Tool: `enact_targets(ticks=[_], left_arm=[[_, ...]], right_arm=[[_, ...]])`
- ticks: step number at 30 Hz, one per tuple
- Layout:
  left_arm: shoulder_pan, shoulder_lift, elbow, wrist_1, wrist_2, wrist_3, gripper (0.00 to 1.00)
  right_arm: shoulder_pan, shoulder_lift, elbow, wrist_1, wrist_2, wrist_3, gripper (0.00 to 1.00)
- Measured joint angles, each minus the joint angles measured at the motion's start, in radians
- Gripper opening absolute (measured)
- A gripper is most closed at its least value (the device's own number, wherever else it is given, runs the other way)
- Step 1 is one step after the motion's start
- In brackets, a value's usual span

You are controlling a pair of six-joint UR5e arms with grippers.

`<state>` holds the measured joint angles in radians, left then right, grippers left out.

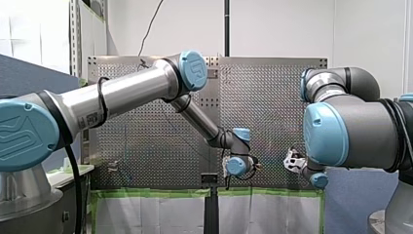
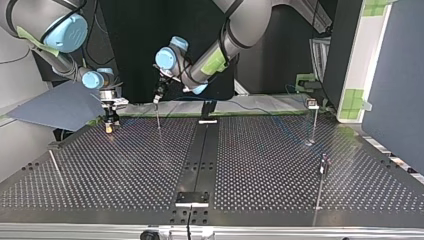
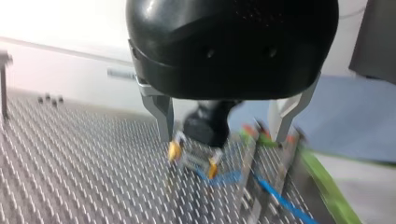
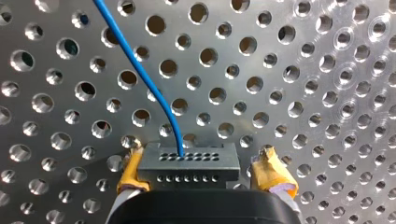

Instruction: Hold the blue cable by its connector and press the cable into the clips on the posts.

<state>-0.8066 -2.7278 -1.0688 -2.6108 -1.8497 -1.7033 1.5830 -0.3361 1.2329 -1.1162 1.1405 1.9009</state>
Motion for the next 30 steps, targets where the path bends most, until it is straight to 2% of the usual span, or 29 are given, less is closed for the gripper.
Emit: enact_targets(ticks=[7,13,20,25,30], left_arm=[[-0.034,0.041,-0.055,-0.001,0.019,0.036,1.00],[-0.060,0.090,-0.106,0.040,0.023,0.042,1.00],[-0.092,0.143,-0.172,0.083,-0.010,0.035,1.00],[-0.068,0.145,-0.216,0.068,-0.051,-0.003,1.00],[-0.030,0.108,-0.270,0.020,-0.100,-0.036,1.00]], right_arm=[[0.000,0.000,0.000,0.000,0.000,0.000,1.00],[0.000,0.000,0.000,0.000,0.000,0.000,1.00],[0.000,0.000,0.000,0.000,0.000,0.000,1.00],[0.000,0.000,0.000,0.000,0.000,0.000,1.00],[0.000,0.000,0.000,0.000,0.000,0.000,1.00]])
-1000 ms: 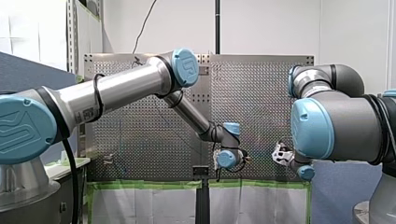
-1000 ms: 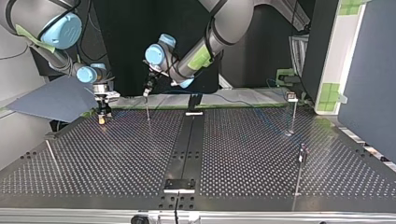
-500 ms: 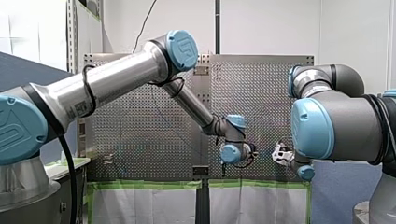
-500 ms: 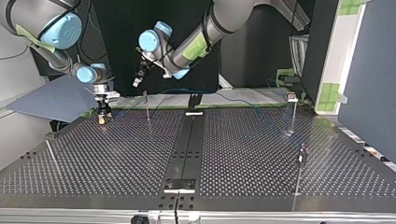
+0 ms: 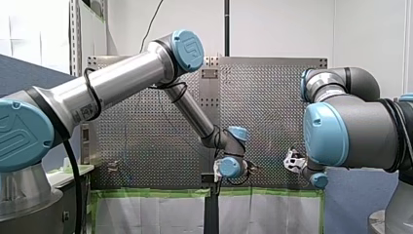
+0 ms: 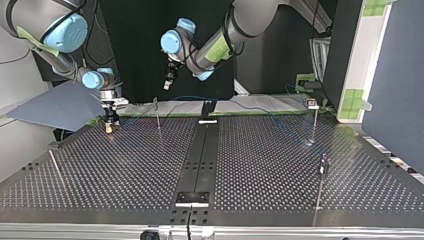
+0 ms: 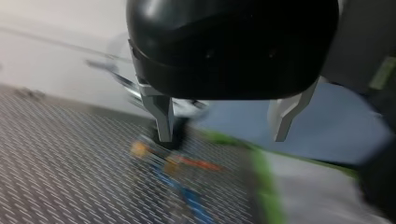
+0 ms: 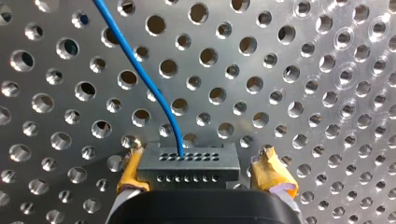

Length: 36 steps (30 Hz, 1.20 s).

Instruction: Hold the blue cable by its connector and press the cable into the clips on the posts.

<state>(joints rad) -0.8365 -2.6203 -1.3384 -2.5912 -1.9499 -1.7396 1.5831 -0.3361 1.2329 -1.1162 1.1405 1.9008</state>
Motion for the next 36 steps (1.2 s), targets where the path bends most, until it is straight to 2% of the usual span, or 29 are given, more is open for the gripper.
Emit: enact_targets(ticks=[4,7,14,21,36], left_arm=[[-0.002,-0.030,-0.007,-0.031,-0.022,-0.005,1.00],[-0.006,-0.054,0.010,-0.050,-0.017,-0.010,1.00],[-0.025,-0.115,0.068,-0.050,-0.007,-0.011,1.00],[-0.028,-0.174,0.132,-0.054,-0.037,-0.019,1.00],[-0.032,-0.185,0.254,-0.111,-0.096,-0.008,1.00]], right_arm=[[0.000,0.000,0.000,0.000,0.000,0.000,1.00],[0.000,0.000,0.000,0.000,0.000,0.000,1.00],[0.000,0.000,0.000,0.000,0.000,0.000,1.00],[0.000,0.000,0.000,0.000,0.000,0.000,1.00],[0.000,0.000,0.000,0.000,0.000,0.000,1.00]])
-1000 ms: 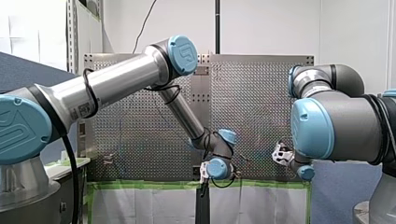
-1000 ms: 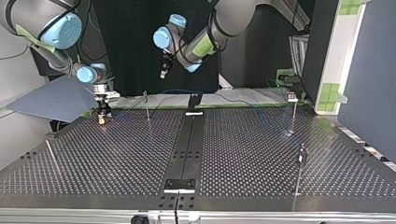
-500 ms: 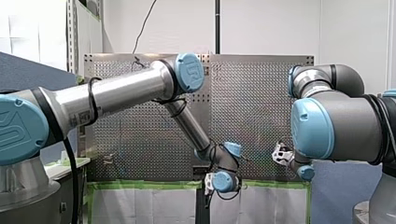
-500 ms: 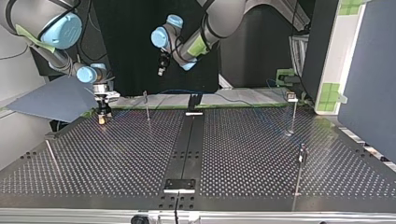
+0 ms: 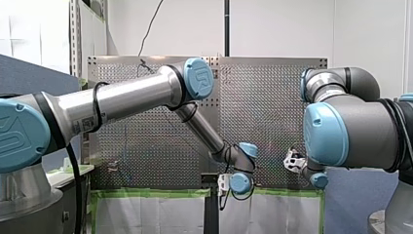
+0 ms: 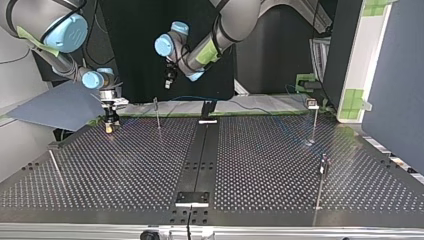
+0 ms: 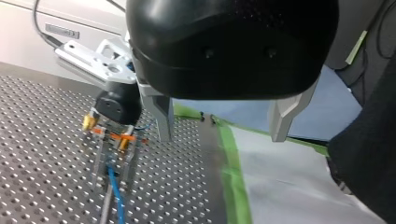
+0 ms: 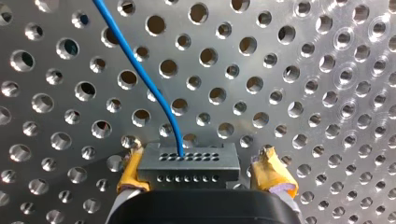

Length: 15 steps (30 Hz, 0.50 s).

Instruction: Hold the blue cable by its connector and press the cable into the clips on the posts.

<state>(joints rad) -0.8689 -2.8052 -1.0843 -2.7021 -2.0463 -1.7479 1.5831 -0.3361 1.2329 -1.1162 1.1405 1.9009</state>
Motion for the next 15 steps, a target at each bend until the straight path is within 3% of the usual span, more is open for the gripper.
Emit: enact_targets(ticks=[15], left_arm=[[-0.005,0.000,0.114,-0.005,0.000,0.000,1.00]], right_arm=[[0.000,0.000,0.000,0.000,0.000,0.000,1.00]])
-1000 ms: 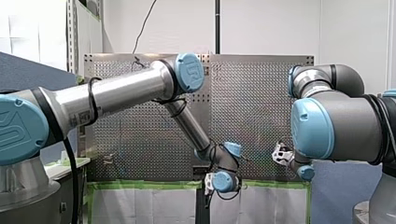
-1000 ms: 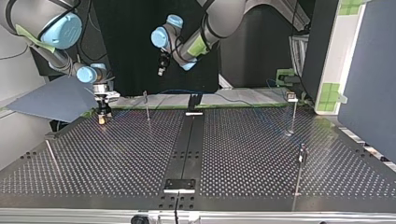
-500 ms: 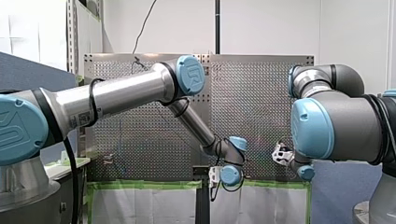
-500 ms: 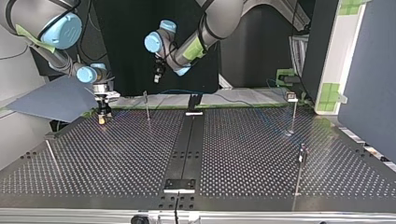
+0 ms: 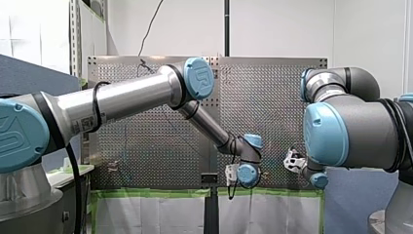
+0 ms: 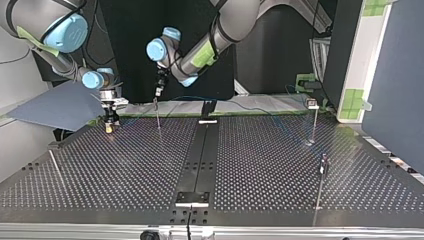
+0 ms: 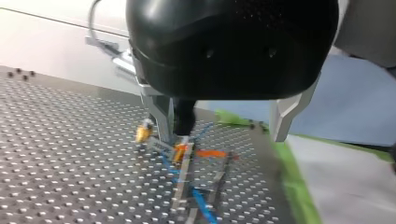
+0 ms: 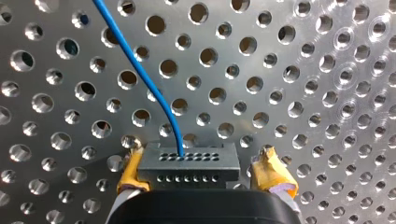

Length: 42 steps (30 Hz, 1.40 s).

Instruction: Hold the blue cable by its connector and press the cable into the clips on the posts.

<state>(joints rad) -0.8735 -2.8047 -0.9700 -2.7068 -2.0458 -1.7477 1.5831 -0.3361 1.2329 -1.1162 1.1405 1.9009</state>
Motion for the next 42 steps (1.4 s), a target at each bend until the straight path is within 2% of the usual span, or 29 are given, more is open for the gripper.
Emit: enact_targets(ticks=[3,4,5,7,8,9,10,11,13,14,15,16,17,19,21,30,42], left_arm=[[0.002,0.000,0.009,-0.001,0.001,-0.005,1.00],[0.003,0.000,0.008,-0.001,0.002,-0.007,1.00],[0.004,0.000,0.005,-0.001,0.003,-0.009,1.00],[0.006,0.000,-0.002,-0.002,0.005,-0.012,1.00],[0.008,0.000,-0.008,-0.002,0.006,-0.013,1.00],[0.009,-0.001,-0.013,-0.002,0.007,-0.014,1.00],[0.011,-0.001,-0.019,-0.002,0.008,-0.014,1.00],[0.013,0.000,-0.027,-0.001,0.009,-0.014,1.00],[0.015,-0.001,-0.039,0.001,0.014,-0.015,1.00],[0.017,0.000,-0.045,0.003,0.018,-0.015,1.00],[0.017,0.000,-0.048,0.005,0.021,-0.014,1.00],[0.018,-0.001,-0.050,0.008,0.025,-0.014,1.00],[0.019,-0.001,-0.050,0.010,0.028,-0.013,1.00],[0.020,-0.001,-0.048,0.014,0.032,-0.013,1.00],[0.020,-0.001,-0.042,0.017,0.035,-0.011,1.00],[0.024,-0.001,-0.001,0.012,0.041,-0.010,1.00],[0.032,-0.003,-0.036,0.023,0.069,-0.015,1.00]], right_arm=[[0.000,0.000,0.000,0.000,0.000,0.000,1.00],[0.000,0.000,0.000,0.000,0.000,0.000,0.94],[0.000,0.000,0.000,0.000,0.000,0.000,0.94],[0.000,0.000,0.000,0.000,0.000,0.000,0.81],[0.000,0.000,0.000,0.000,0.000,0.000,0.81],[0.000,0.000,0.000,0.000,0.000,0.000,0.67],[0.000,0.000,0.000,0.000,0.000,0.000,0.60],[0.000,0.000,0.000,0.000,0.000,0.000,0.60],[0.000,0.000,0.000,0.000,0.000,0.000,0.42],[0.000,0.000,0.000,0.000,0.000,0.000,0.42],[0.000,0.000,0.000,0.000,0.000,0.000,0.36],[0.000,0.000,0.000,0.000,0.000,0.000,0.22],[0.000,0.000,0.000,0.000,0.000,0.000,0.22],[0.000,0.000,0.000,0.000,0.000,0.000,0.09],[0.000,0.000,0.000,0.000,0.000,0.000,0.06],[0.000,0.000,0.000,0.000,0.000,0.000,0.06],[0.000,0.000,0.000,0.000,0.000,0.000,0.06]])
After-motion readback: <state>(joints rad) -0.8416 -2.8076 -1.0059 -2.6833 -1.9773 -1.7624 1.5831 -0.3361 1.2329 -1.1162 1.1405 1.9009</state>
